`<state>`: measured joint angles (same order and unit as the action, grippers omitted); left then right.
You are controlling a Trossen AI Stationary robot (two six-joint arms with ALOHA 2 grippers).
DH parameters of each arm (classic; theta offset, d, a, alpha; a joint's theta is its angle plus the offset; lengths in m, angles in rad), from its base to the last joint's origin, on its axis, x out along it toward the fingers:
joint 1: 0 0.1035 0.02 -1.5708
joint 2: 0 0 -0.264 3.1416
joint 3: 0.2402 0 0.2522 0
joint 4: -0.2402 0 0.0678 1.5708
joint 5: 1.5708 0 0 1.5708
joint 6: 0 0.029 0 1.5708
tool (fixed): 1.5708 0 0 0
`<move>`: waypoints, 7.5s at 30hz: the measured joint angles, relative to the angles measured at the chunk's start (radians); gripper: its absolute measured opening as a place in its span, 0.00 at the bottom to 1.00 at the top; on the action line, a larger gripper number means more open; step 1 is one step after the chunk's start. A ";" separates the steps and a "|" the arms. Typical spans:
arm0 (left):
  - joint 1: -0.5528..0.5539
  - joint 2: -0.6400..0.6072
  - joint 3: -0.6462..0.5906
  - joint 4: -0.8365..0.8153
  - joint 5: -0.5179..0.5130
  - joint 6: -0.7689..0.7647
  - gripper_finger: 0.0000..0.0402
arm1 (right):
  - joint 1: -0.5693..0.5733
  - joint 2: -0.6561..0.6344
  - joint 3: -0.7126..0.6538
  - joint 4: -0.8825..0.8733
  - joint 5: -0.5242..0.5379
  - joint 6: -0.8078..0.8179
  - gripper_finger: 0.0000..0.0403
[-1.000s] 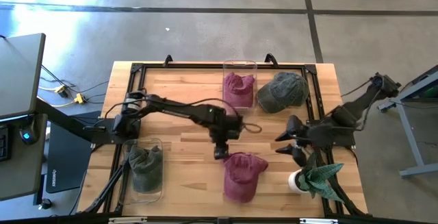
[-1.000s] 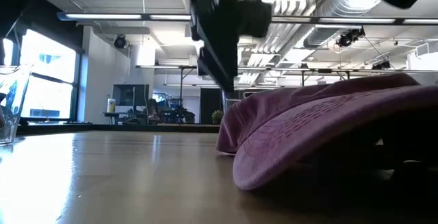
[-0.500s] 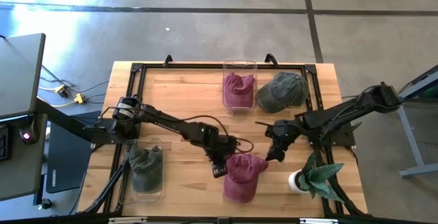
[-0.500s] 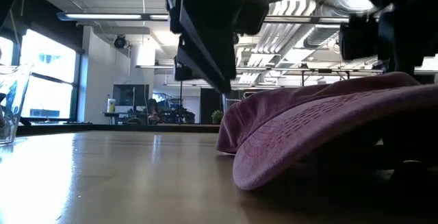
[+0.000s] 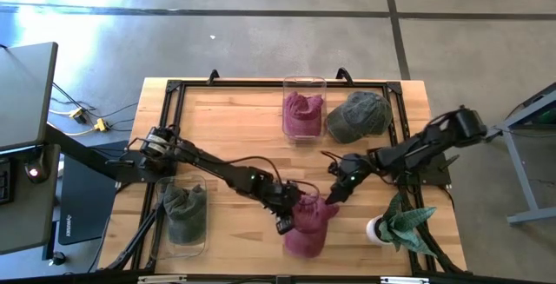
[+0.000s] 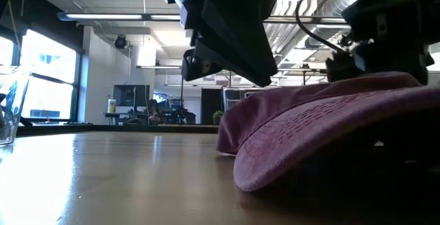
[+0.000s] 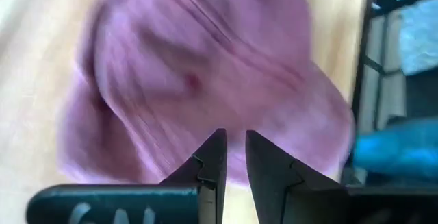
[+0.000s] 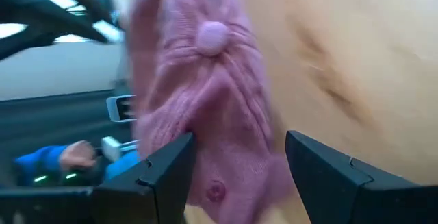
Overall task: Pick & Place hat
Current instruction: Put the maroon cap into the top transparent bin
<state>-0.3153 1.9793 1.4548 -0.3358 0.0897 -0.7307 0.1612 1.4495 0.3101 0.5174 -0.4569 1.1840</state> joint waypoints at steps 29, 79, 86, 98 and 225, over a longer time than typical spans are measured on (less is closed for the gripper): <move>0.044 -0.076 0.024 -0.206 -0.161 -0.071 0.13 | 0.055 0.245 0.091 0.507 -0.067 -0.078 0.22; 0.085 -0.148 0.026 0.278 0.509 0.252 0.01 | 0.062 -0.378 0.199 -0.077 -0.128 -0.435 0.08; 0.086 -0.145 0.024 0.280 0.508 0.248 0.00 | 0.044 -0.423 0.199 -0.077 -0.110 -0.461 0.35; 0.086 -0.145 0.024 0.282 0.529 0.244 0.00 | 0.077 -0.286 0.313 -0.140 0.033 -0.882 0.51; 0.816 -0.245 0.133 0.133 0.709 1.079 0.06 | -0.854 -0.225 0.712 -0.527 -0.288 -0.908 0.01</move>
<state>0.5006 1.7348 1.5875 -0.2026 0.7988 0.3486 -0.6929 1.2249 1.0221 -0.0099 -0.7444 0.2759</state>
